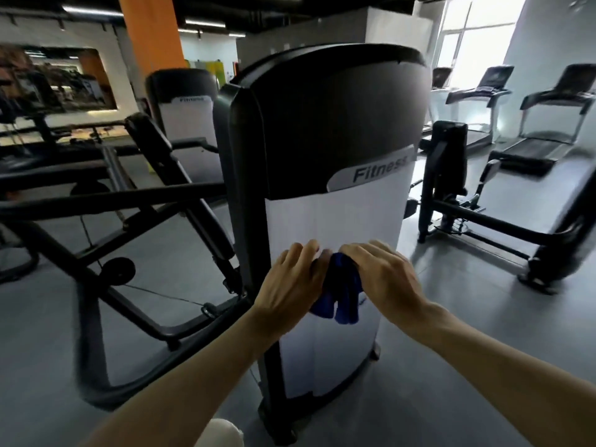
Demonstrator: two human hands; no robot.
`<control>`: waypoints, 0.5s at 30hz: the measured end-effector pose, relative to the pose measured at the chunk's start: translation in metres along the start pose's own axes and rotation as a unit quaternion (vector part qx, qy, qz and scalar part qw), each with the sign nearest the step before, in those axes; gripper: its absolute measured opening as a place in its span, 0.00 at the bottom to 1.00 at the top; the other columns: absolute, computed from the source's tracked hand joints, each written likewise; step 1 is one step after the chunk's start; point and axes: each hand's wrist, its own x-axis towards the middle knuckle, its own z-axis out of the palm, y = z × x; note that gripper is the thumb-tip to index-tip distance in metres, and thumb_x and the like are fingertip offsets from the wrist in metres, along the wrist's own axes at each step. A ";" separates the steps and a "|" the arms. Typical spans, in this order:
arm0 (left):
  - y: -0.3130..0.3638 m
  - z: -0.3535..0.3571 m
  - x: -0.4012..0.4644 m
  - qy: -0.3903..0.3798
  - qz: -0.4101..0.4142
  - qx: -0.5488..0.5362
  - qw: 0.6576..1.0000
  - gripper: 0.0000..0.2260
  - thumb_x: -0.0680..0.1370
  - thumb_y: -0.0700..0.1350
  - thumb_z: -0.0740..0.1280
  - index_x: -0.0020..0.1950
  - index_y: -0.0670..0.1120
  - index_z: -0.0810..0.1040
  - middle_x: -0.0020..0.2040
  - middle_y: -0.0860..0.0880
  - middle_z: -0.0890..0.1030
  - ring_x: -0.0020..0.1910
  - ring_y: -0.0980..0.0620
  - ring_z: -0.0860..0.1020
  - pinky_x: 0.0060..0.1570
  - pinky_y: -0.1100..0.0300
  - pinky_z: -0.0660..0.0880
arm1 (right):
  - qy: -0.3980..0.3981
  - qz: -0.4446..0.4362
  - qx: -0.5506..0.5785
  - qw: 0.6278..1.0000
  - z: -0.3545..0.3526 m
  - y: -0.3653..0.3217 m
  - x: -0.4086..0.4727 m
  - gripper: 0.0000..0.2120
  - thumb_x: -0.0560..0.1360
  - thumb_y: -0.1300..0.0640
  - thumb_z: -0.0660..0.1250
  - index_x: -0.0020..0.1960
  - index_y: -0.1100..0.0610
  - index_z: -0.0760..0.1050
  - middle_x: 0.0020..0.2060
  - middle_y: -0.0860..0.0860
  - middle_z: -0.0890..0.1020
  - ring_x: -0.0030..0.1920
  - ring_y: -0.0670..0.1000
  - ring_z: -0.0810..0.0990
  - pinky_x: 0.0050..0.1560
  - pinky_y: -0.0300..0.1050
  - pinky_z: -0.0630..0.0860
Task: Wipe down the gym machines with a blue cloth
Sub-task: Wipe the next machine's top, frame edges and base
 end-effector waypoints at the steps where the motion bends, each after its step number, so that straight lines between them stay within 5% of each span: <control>1: 0.008 -0.003 0.008 -0.004 0.007 -0.012 1.000 0.30 0.70 0.49 0.82 0.65 0.41 0.73 0.61 0.40 0.73 0.49 0.43 0.77 0.45 0.50 0.82 | -0.010 0.036 0.018 0.999 -0.012 0.005 -0.005 0.11 0.81 0.52 0.64 0.53 0.56 0.82 0.43 0.49 0.85 0.41 0.53 0.81 0.41 0.48 0.79; 7: 0.060 -0.008 0.058 -0.044 0.051 -0.068 0.995 0.28 0.66 0.37 0.81 0.57 0.45 0.69 0.52 0.42 0.79 0.40 0.45 0.80 0.24 0.58 0.74 | -0.093 0.000 -0.014 0.996 -0.067 0.056 -0.053 0.09 0.78 0.61 0.72 0.57 0.58 0.76 0.43 0.51 0.80 0.33 0.49 0.77 0.33 0.39 0.77; 11: 0.110 0.008 0.093 -0.047 0.100 -0.096 0.989 0.26 0.69 0.38 0.82 0.57 0.46 0.69 0.51 0.42 0.78 0.38 0.47 0.78 0.29 0.62 0.73 | -0.114 -0.018 -0.047 0.992 -0.113 0.096 -0.083 0.17 0.85 0.42 0.55 0.59 0.54 0.73 0.54 0.51 0.79 0.41 0.51 0.81 0.42 0.44 0.82; 13: 0.140 0.017 0.115 -0.049 0.129 -0.102 0.985 0.24 0.70 0.39 0.81 0.58 0.45 0.70 0.53 0.42 0.78 0.42 0.47 0.78 0.30 0.63 0.75 | -0.125 -0.050 -0.053 0.990 -0.135 0.124 -0.101 0.09 0.82 0.51 0.67 0.58 0.54 0.71 0.57 0.53 0.78 0.38 0.51 0.83 0.39 0.39 0.82; 15: 0.173 0.025 0.140 -0.040 0.165 -0.080 0.982 0.21 0.72 0.39 0.79 0.59 0.43 0.73 0.56 0.41 0.78 0.46 0.46 0.79 0.31 0.61 0.79 | -0.113 -0.080 -0.067 0.988 -0.157 0.156 -0.120 0.15 0.76 0.58 0.75 0.56 0.54 0.71 0.56 0.55 0.79 0.36 0.52 0.83 0.37 0.37 0.80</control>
